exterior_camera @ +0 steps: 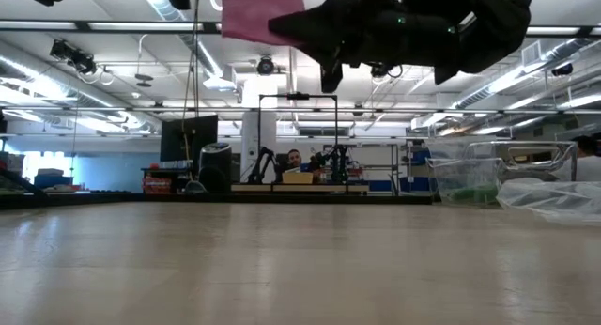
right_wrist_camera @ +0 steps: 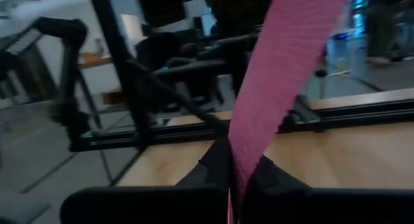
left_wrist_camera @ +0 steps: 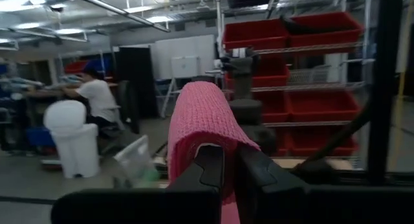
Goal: Roll bandage
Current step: Roll the pink bandage
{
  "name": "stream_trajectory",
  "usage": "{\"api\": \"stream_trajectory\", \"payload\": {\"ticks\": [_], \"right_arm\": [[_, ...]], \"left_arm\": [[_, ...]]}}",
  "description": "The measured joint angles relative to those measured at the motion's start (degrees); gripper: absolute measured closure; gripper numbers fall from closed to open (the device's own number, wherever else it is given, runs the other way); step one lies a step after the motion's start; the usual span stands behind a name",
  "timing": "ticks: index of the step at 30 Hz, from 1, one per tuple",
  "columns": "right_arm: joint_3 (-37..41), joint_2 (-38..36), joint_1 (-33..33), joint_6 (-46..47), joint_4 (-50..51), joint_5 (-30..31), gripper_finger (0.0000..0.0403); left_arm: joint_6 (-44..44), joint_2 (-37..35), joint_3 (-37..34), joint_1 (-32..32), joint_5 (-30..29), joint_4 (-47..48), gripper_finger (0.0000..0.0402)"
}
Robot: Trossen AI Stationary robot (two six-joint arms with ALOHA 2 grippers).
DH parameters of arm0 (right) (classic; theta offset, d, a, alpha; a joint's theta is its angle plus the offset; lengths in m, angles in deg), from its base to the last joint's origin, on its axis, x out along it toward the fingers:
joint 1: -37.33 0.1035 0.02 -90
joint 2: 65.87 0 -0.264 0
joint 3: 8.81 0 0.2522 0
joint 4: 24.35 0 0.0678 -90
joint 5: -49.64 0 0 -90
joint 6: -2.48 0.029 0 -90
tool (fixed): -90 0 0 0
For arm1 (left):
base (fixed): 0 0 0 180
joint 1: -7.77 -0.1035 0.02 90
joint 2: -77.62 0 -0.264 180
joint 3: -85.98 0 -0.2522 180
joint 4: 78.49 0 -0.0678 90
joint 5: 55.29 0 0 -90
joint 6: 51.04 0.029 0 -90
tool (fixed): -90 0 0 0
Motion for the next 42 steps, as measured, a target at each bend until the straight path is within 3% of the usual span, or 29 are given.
{"api": "stream_trajectory", "payload": {"ticks": [10, 18, 32, 37, 42], "right_arm": [[0.03, -5.09, 5.04, 2.07, 0.36, -2.03, 0.0400], [0.02, -11.92, 5.78, 3.01, 1.24, 1.00, 0.0401], [0.02, -14.78, 1.25, 6.62, 4.04, 4.61, 0.0398], [0.02, -14.71, 0.66, 9.45, 9.84, 10.46, 0.0362], [0.00, -14.71, 0.64, 11.10, 12.45, 10.89, 0.0301]], "left_arm": [[2.45, 0.00, 0.00, 0.00, -4.48, 5.41, 0.0382], [1.99, 0.02, -1.92, 0.02, -4.71, 7.05, 0.0382], [-2.04, 10.43, -2.01, 0.80, 5.35, 6.11, 0.0382], [-2.04, 11.58, -1.09, 1.75, 6.30, 5.91, 0.0382], [-2.06, 11.61, 0.13, 2.00, 7.47, 6.14, 0.0382]]}}
